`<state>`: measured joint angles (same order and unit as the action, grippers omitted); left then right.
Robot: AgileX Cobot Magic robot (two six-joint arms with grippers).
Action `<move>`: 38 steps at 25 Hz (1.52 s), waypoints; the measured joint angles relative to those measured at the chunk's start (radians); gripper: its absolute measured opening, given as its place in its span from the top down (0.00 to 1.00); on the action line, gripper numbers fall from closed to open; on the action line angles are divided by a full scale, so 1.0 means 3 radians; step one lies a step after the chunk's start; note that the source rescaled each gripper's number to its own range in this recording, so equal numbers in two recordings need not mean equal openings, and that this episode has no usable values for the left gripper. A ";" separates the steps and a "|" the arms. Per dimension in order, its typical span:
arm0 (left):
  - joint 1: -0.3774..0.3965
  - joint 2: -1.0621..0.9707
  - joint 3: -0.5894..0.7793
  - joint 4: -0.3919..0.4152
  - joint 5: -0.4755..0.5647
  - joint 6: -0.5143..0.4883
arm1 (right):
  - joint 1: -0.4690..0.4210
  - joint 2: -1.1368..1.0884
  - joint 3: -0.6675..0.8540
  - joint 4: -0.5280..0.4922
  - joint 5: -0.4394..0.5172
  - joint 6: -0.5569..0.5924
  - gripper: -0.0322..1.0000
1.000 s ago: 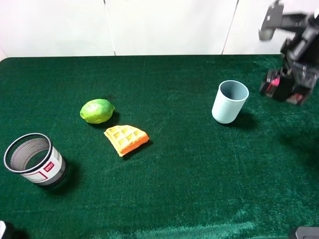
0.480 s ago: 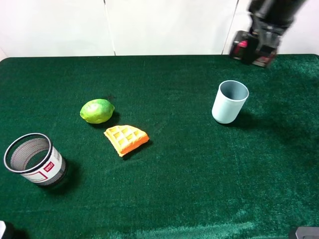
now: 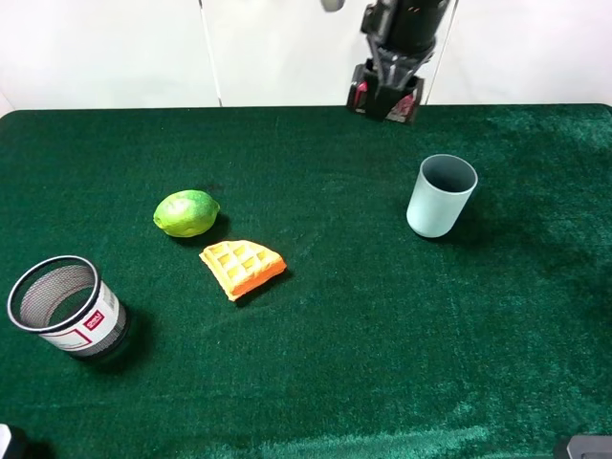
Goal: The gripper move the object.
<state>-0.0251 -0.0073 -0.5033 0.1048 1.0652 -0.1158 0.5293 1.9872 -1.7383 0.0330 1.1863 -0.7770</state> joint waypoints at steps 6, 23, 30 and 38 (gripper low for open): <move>0.0000 0.0000 0.0000 0.0000 0.0000 0.0000 | 0.0000 0.0315 -0.0098 0.0006 -0.0038 0.0016 0.97; 0.0000 0.0000 0.0000 0.0000 0.0000 0.0001 | 0.0000 0.1095 -0.0101 0.0201 -0.0393 0.0016 0.97; 0.0000 0.0000 0.0000 0.0000 0.0000 0.0001 | 0.0000 0.1210 -0.0101 0.0235 -0.0510 0.0019 0.97; 0.0000 0.0000 0.0000 0.0000 0.0000 0.0001 | 0.0000 0.1276 -0.0101 0.0256 -0.0560 0.0019 0.97</move>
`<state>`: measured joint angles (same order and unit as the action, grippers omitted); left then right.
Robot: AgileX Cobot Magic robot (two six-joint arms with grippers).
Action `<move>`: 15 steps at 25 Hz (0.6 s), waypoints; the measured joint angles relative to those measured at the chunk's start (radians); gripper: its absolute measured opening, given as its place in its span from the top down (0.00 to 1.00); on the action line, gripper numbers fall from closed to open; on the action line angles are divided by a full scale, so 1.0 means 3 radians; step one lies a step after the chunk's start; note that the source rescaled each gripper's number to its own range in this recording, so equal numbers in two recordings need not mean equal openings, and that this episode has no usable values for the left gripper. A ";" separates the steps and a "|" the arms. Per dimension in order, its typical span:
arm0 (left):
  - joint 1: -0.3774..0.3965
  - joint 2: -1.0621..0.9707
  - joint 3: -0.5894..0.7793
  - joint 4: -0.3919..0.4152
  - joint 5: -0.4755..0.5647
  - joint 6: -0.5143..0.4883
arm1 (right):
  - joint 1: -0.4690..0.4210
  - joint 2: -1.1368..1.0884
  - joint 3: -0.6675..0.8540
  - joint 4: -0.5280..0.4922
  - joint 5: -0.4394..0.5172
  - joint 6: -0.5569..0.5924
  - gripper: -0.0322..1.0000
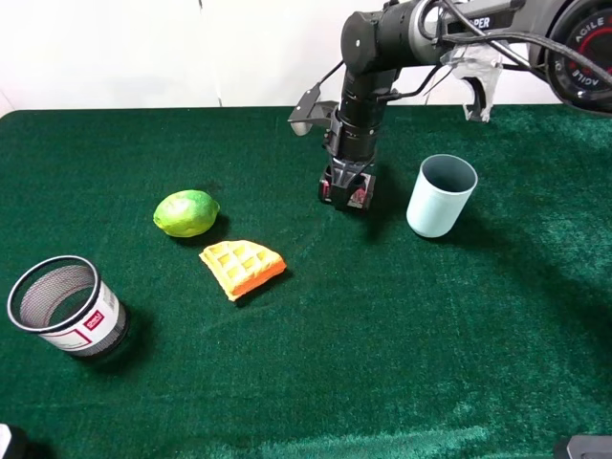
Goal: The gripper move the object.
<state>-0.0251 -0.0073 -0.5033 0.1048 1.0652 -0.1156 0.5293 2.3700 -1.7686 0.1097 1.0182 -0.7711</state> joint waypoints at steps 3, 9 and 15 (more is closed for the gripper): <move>0.0000 0.0000 0.0000 0.0000 0.0000 0.0000 | 0.0000 0.0000 0.0000 0.0000 0.0000 0.0000 0.97; 0.0000 0.0000 0.0000 0.0000 0.0000 0.0003 | 0.0000 0.0000 0.0000 0.0000 0.0000 0.0000 0.97; 0.0000 0.0000 0.0000 0.0000 0.0000 0.0003 | 0.0000 0.0001 0.0000 0.0003 0.0033 0.0010 0.69</move>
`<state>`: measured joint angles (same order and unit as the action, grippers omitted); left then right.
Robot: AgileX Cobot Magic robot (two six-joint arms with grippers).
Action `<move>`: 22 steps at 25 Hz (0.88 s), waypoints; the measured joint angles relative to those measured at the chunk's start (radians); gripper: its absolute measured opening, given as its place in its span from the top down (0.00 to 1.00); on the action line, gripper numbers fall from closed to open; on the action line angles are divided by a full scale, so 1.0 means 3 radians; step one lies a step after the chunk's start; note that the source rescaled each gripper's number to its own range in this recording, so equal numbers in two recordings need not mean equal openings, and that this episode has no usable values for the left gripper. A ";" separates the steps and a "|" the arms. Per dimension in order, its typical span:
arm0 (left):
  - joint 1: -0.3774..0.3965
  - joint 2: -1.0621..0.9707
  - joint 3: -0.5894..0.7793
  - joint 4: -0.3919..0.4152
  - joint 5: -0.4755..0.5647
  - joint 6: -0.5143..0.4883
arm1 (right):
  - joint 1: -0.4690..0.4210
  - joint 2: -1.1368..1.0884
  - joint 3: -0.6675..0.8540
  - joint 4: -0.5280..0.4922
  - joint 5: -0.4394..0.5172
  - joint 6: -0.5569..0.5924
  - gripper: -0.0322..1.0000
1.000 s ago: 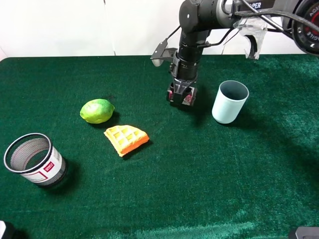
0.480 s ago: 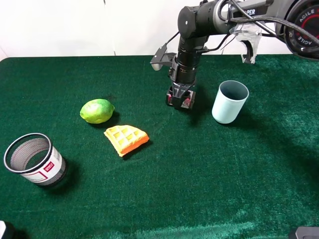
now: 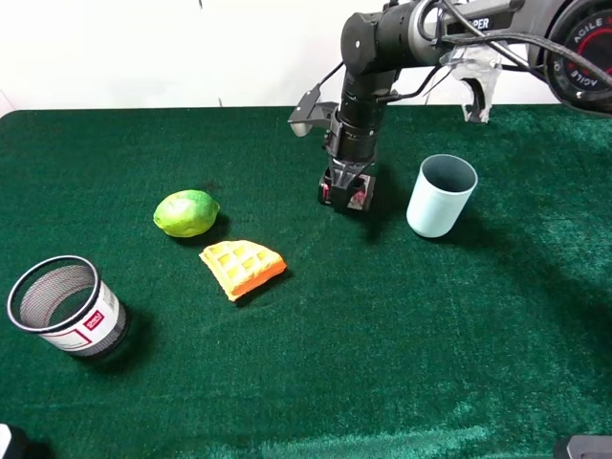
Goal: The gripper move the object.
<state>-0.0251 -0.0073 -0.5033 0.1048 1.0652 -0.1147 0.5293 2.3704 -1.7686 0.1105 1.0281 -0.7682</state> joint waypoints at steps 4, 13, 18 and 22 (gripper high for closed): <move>0.0000 0.0000 0.0000 0.0000 0.0000 0.0000 | 0.0000 0.0000 0.0000 -0.0011 0.0046 0.0003 0.62; 0.0000 0.0000 0.0000 0.0000 0.0000 0.0000 | 0.0000 -0.0188 0.0000 -0.0104 0.0039 0.0138 0.16; 0.0000 0.0000 0.0000 0.0000 0.0000 0.0000 | 0.0000 -0.0385 0.0000 -0.0172 0.0052 0.0278 0.03; 0.0000 0.0000 0.0000 0.0000 0.0000 0.0000 | 0.0000 -0.0629 -0.0001 -0.0303 0.0125 0.0603 0.00</move>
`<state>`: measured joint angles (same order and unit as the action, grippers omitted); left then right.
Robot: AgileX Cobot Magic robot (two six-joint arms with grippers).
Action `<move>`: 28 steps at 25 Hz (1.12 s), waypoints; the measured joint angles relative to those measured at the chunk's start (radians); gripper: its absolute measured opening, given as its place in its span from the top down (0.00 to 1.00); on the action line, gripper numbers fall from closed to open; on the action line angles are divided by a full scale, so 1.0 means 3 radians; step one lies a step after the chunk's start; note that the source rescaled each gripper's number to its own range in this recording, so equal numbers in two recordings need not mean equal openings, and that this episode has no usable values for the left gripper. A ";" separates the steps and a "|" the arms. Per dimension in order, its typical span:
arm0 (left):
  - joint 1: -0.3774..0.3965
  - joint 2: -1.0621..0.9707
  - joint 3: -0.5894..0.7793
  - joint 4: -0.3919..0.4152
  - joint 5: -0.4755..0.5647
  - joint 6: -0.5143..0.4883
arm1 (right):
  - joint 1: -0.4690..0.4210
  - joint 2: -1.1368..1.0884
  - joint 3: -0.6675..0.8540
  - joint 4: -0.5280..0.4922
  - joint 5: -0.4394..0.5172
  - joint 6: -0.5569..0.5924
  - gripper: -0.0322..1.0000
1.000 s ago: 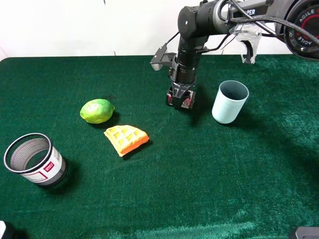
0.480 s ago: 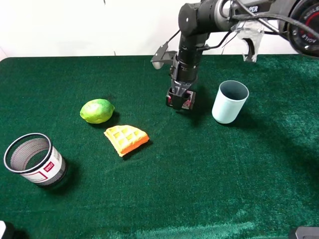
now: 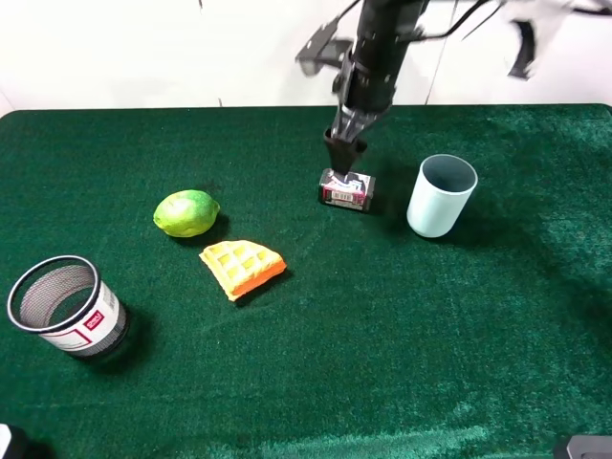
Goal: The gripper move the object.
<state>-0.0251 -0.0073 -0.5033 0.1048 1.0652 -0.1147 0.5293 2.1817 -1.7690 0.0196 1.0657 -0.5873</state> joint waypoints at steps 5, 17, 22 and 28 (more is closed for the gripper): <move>0.0000 0.0000 0.0000 0.0000 0.0000 0.0000 | 0.0000 -0.0319 -0.0003 -0.0195 0.0179 0.0402 0.00; 0.0000 0.0000 0.0000 0.0000 0.0000 0.0000 | 0.0000 -0.1387 0.0286 -0.0130 0.0484 0.0743 0.00; 0.0000 0.0000 0.0000 0.0000 0.0000 0.0000 | 0.0000 -0.1985 0.0784 -0.0119 0.0488 0.0902 0.00; 0.0000 0.0000 0.0000 0.0000 0.0000 0.0000 | 0.0000 -0.2814 0.1572 -0.0044 0.0473 0.1183 0.00</move>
<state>-0.0251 -0.0073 -0.5033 0.1048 1.0652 -0.1147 0.5293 1.3374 -1.2974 0.0065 1.2075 -0.2324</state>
